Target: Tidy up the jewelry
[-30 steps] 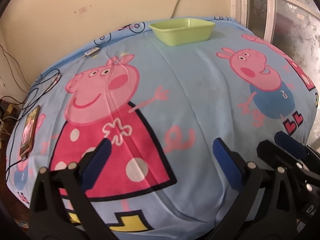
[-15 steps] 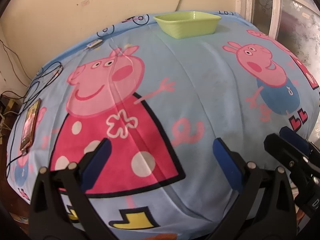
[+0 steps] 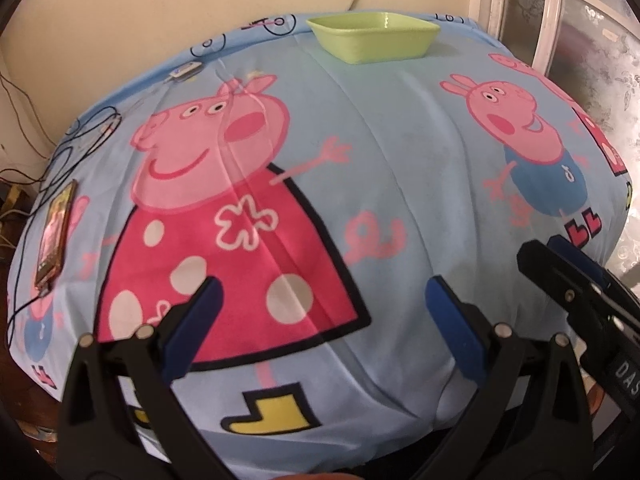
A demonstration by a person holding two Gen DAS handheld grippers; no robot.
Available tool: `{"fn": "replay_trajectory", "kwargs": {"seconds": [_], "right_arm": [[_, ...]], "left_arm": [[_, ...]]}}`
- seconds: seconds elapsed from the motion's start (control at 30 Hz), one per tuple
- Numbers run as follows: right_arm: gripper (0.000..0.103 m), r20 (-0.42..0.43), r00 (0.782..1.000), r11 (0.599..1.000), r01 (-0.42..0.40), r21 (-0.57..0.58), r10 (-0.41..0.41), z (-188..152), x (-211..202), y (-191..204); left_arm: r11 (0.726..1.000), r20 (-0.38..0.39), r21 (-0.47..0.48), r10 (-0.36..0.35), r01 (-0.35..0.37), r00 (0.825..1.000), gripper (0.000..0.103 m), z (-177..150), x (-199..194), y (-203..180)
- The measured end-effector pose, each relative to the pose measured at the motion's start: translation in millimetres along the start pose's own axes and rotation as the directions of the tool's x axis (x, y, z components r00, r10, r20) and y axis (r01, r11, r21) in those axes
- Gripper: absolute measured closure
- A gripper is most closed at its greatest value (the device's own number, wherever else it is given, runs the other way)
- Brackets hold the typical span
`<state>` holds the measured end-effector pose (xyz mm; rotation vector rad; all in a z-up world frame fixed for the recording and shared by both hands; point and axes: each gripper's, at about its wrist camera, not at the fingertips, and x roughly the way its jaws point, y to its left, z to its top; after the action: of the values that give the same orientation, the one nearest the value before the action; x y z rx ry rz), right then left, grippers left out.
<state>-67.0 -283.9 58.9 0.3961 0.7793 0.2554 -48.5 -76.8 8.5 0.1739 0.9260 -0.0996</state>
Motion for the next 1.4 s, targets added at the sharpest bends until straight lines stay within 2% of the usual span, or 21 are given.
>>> {"fn": "replay_trajectory", "kwargs": {"seconds": [0.37, 0.57, 0.9, 1.4], "right_arm": [[0.064, 0.030, 1.000, 1.000, 0.009, 0.008, -0.009, 0.5, -5.5, -3.0], [0.064, 0.035, 0.999, 1.000, 0.009, 0.016, -0.010, 0.7, -6.7, -5.6], [0.064, 0.033, 0.999, 0.999, 0.007, 0.031, -0.008, 0.3, -6.4, -8.9], [0.064, 0.029, 1.000, 0.999, 0.007, 0.036, -0.008, -0.5, -5.1, -9.6]], "left_arm": [[0.999, 0.008, -0.019, -0.036, 0.037, 0.999, 0.006, -2.8, -4.3, 2.5], [0.999, 0.010, -0.046, -0.012, 0.013, 1.000, 0.006, -3.4, -4.7, 8.2], [0.999, 0.021, -0.020, 0.028, -0.027, 0.999, 0.006, -3.4, -7.7, 3.8], [0.999, 0.008, -0.024, 0.028, -0.027, 1.000, 0.006, -4.1, -5.4, 5.5]]}}
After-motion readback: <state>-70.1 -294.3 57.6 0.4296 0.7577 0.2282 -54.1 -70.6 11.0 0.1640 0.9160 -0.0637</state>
